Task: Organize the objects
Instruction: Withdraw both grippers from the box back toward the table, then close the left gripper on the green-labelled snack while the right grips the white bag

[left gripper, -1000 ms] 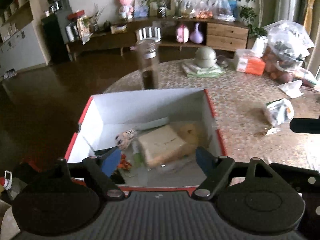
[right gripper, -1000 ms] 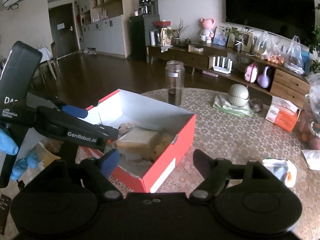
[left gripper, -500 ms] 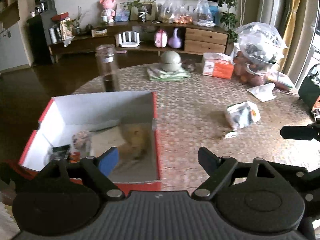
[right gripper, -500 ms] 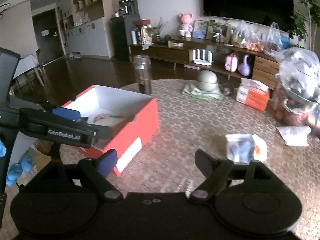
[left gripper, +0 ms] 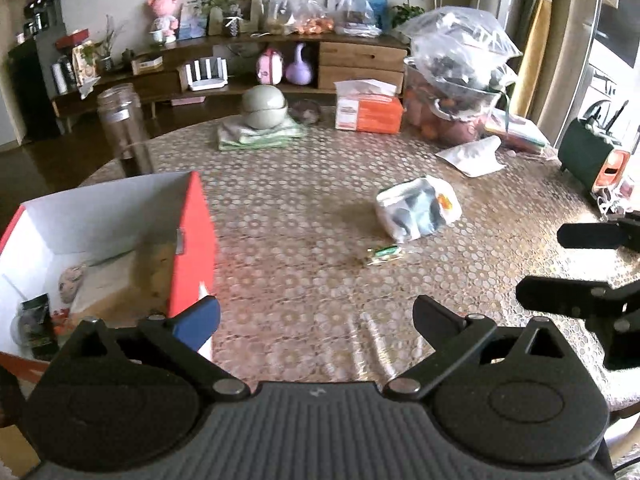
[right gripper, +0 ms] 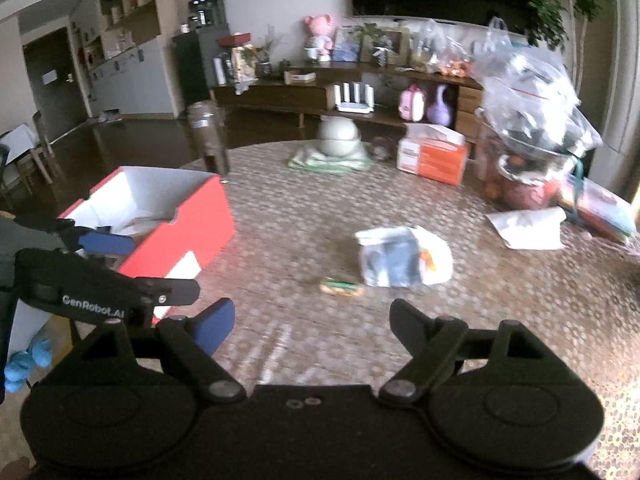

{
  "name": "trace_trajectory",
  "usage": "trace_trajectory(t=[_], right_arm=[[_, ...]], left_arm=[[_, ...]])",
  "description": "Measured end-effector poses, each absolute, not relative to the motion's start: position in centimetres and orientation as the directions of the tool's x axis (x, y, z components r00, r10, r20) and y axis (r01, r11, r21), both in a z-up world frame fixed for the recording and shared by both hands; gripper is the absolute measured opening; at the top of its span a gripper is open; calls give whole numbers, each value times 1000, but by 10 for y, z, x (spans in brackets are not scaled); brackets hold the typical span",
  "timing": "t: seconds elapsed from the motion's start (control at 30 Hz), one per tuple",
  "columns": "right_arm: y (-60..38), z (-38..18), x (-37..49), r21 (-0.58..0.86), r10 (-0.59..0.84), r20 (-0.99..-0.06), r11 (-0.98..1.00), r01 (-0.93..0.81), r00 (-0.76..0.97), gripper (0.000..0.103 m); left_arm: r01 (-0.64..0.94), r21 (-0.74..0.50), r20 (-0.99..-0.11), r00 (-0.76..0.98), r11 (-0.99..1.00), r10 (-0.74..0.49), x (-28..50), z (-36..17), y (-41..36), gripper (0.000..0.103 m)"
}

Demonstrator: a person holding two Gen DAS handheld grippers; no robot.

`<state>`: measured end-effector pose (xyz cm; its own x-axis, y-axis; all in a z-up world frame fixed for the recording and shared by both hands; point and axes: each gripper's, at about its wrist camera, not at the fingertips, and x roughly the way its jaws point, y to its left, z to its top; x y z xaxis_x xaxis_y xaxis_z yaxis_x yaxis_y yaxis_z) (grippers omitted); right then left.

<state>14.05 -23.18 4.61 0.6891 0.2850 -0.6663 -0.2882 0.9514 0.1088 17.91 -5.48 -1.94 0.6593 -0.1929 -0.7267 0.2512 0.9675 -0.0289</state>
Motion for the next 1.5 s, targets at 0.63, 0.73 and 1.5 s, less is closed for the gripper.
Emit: trace_trajectory(t=[0.63, 0.73, 1.5], right_arm=[[-303, 19, 204, 28, 206, -728, 962, -272, 653, 85], [-300, 16, 222, 7, 221, -738, 947, -321, 638, 85], [-273, -48, 353, -18, 300, -824, 834, -551, 480, 85]], left_arm=[[357, -23, -744, 617, 934, -255, 221, -64, -121, 103], [356, -30, -751, 608, 934, -256, 232, -72, -126, 103], [515, 10, -754, 567, 857, -331, 299, -127, -155, 97]])
